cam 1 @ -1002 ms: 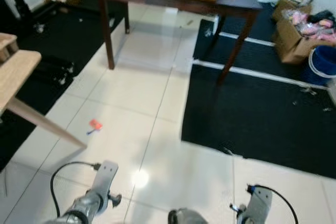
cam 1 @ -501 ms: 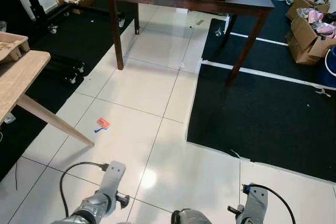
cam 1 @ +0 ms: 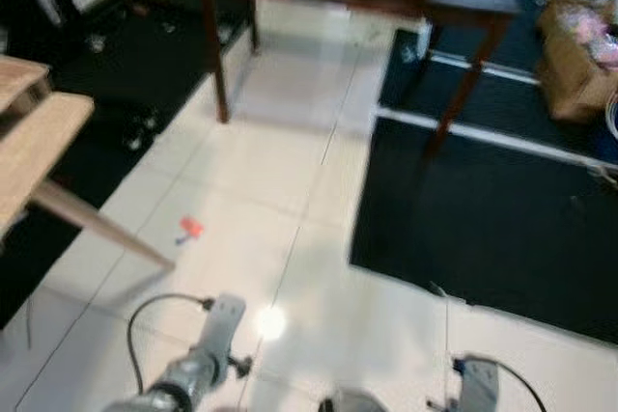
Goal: Picking trash to rubbish bin
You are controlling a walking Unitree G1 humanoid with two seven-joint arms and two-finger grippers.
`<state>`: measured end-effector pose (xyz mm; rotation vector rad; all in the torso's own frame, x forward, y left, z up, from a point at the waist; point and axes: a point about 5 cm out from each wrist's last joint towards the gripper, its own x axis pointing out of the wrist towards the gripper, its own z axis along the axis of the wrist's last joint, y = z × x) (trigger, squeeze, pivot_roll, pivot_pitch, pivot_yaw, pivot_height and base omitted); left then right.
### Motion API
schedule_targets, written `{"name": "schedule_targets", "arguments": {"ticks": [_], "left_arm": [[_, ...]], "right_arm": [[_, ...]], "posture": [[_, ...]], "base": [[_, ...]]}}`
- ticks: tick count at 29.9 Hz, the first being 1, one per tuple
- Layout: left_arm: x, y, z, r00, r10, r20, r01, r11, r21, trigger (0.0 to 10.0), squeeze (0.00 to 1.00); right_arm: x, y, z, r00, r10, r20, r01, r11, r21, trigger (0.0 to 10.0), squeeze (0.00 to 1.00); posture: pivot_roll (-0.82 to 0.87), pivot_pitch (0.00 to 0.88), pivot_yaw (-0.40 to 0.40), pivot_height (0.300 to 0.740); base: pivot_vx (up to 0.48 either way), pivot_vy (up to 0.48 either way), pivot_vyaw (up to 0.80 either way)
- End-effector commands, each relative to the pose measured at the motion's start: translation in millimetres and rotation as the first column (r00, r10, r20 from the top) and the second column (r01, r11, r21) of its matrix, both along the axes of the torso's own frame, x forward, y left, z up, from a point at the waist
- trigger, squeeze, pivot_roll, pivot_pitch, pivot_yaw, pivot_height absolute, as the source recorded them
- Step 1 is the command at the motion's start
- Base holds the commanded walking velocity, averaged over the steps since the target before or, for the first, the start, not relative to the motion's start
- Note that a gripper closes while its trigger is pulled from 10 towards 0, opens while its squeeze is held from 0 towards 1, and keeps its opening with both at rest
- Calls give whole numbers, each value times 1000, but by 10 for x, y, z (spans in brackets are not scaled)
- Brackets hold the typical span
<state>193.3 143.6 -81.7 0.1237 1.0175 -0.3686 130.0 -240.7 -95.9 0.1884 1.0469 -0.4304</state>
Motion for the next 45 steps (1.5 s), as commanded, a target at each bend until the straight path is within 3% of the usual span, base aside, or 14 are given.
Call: {"name": "schedule_targets", "arguments": {"ticks": [1,8,18,29,39,45], "left_arm": [[-36,11,-20,1000,-10,-18,10,1000,13,10000,0],[-80,98,-36,1000,-6,-27,7,1000,20,10000,0],[-107,259,-36,999,-3,-32,4,999,34,10000,0],[-43,170,-13,1000,-18,-22,18,999,28,10000,0],[-44,20,-21,999,-34,-18,34,999,15,10000,0],[-71,59,-32,999,-33,-21,33,999,18,10000,0]], "right_arm": [[-132,22,-49,999,-5,-42,6,1000,19,10000,0],[-159,-20,-46,999,-7,-44,8,1000,12,10000,0],[-124,-5,-41,999,-6,-43,6,1000,12,10000,0],[-120,-9,-38,999,3,-43,-2,1000,10,10000,0],[-126,-3,-41,999,-2,-44,2,1000,5,10000,0],[-108,-12,-33,999,-12,-34,12,1000,0,10000,0]], "posture": [[141,90,-41,740],[143,94,-41,740],[141,96,-42,740],[139,90,-44,740],[138,82,-46,740],[138,82,-46,740]], "base": [[289,0,-781],[289,0,-776],[295,0,0],[298,0,0],[293,0,-697],[403,0,0]]}}
